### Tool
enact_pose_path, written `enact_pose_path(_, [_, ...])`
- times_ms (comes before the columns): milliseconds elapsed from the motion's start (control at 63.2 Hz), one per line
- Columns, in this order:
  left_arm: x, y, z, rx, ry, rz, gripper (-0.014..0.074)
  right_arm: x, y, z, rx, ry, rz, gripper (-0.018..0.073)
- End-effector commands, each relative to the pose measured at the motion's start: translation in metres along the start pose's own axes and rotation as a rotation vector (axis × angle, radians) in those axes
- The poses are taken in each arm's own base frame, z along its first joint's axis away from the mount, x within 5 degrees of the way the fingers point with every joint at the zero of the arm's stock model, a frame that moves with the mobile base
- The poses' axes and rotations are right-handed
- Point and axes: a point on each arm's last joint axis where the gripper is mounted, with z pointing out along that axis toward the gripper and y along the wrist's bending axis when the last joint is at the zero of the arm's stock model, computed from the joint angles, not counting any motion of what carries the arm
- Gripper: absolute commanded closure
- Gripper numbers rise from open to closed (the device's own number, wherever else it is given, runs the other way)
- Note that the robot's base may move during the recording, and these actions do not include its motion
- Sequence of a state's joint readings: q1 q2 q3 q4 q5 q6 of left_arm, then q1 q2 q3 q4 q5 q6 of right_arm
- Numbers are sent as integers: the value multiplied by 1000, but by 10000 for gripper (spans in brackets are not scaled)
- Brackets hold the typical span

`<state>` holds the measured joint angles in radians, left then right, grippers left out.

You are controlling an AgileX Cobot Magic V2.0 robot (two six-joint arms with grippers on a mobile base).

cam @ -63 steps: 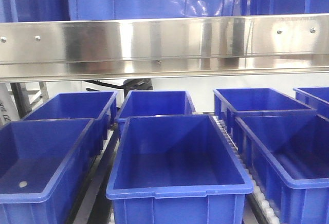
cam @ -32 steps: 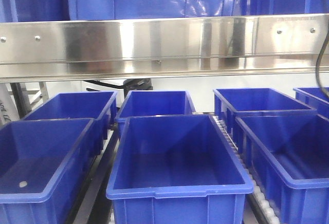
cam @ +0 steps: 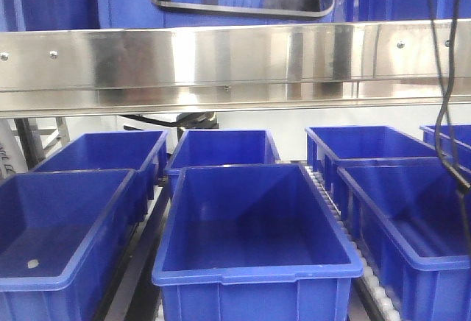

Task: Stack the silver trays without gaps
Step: 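Lower the tray onto the other silver tray and open both grippers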

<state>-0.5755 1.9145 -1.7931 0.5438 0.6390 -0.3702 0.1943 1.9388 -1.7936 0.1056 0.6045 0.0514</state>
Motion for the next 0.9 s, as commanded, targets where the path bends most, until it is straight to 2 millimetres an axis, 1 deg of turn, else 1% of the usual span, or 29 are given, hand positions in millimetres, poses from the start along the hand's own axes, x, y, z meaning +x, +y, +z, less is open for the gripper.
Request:
enact_pose_path(0, [-10,-10,-2,51,-105,28,585,-5,8,2,-22,-51,-24,640])
enact_pose_path(127, [-10,-10,-2,47,-108,36,561,-2,7,9,-20,-44,-23,636])
enact_pose_path(253, [-11,-10,-1,47,-112,35,489,-1,8,10,-22,-40,-27,623])
enact_pose_path(285, [-11,-9,-1,45,-112,34,464,-1,8,10,-22,-40,-26,594])
enact_pose_path(348, [-10,-7,-1,42,-109,27,399,-1,8,10,-22,-40,-26,494])
enact_pose_path(364, [-10,-6,0,41,-108,26,386,-1,8,10,-22,-40,-26,454])
enact_pose_path(443, [-10,-2,1,33,-102,20,330,-1,8,10,-22,-40,-26,327])
enact_pose_path(522, [-9,0,1,29,-97,16,289,-1,8,10,-22,-40,-26,252])
enact_pose_path(617, [-8,4,1,20,-91,11,265,-3,9,7,-23,-46,-27,253])
enact_pose_path(712, [-12,9,-7,11,-102,3,267,-9,10,-5,-27,-72,-27,253])
enact_pose_path(807, [-23,17,-27,6,-146,-11,267,-19,13,-27,-34,-117,-29,263])
enact_pose_path(886, [-32,24,-48,1,-190,-24,286,-28,15,-49,-40,-155,-32,316])
